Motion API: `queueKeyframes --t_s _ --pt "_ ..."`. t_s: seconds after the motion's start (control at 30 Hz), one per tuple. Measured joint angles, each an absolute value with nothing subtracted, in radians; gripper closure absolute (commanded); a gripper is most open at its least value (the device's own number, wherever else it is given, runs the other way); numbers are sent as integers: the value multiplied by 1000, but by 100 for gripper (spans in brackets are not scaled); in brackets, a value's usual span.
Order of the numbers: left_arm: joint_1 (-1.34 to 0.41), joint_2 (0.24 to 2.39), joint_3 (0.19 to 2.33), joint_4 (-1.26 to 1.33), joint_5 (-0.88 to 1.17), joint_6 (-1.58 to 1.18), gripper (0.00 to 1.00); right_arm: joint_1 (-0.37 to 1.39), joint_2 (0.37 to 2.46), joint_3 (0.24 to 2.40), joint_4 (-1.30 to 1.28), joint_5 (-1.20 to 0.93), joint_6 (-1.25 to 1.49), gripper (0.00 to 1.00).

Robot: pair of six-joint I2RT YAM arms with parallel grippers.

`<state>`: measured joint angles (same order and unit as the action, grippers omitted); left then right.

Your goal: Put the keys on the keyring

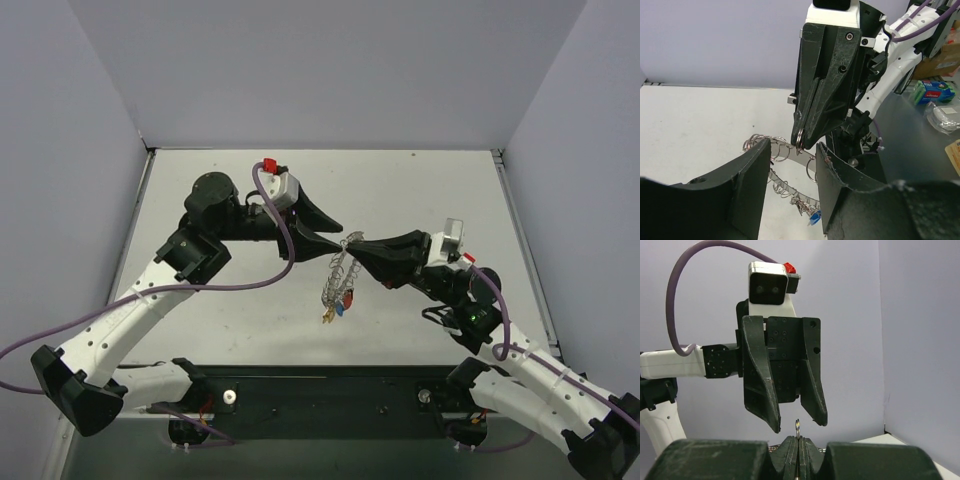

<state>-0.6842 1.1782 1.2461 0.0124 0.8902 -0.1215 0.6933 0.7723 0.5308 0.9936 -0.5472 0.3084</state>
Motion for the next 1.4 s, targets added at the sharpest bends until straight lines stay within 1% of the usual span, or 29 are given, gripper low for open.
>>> queueKeyframes --t_s 0.3,0.4,0.43,0.47,0.53,0.6,0.83,0.87,0.9,0.97,1.0,1.07,1.1,1.17,1.2,1.3,1.37,1.4 --pt "-684 1189 1246 18 926 -115 62 692 772 531 1027 -583 331 100" --pt "-684 1198 1246 18 938 -113 67 688 772 531 1039 -588 339 100" --pt "-684 1200 1247 18 942 -114 77 688 772 531 1040 -590 340 100" --pt "-684 1205 1248 18 949 -113 82 688 773 531 1041 -591 341 100" --pt "-684 1210 1248 18 960 -118 92 688 778 531 1044 -592 342 100" --pt "-684 1212 1248 18 973 -121 99 685 784 531 1044 -591 343 100" --pt "-678 1212 1248 21 983 -128 100 681 801 531 1061 -594 344 100" --pt "-678 1212 1249 16 981 -126 100 681 801 531 1060 -593 344 99" --pt "-678 1212 1252 6 980 -120 100 681 801 531 1056 -593 342 89" --pt "-678 1212 1266 -35 964 -101 100 681 792 535 1027 -584 331 79" --pt "-680 1213 1279 -72 953 -87 100 681 784 542 994 -579 321 65" --pt "-682 1216 1316 -150 919 -46 100 681 757 558 915 -568 289 52" --pt "-682 1218 1341 -199 902 -21 100 681 741 571 866 -563 268 43" --pt "-682 1227 1396 -289 851 32 100 681 710 610 765 -554 215 33" --pt "-682 1231 1421 -338 828 57 100 681 700 629 726 -553 196 24" --pt "-696 1253 1499 -479 743 135 100 681 686 707 588 -558 121 16" --pt "-716 1274 1546 -573 692 180 100 681 693 765 500 -576 75 17" --pt "-728 1288 1567 -616 669 202 100 681 704 794 459 -591 55 22"
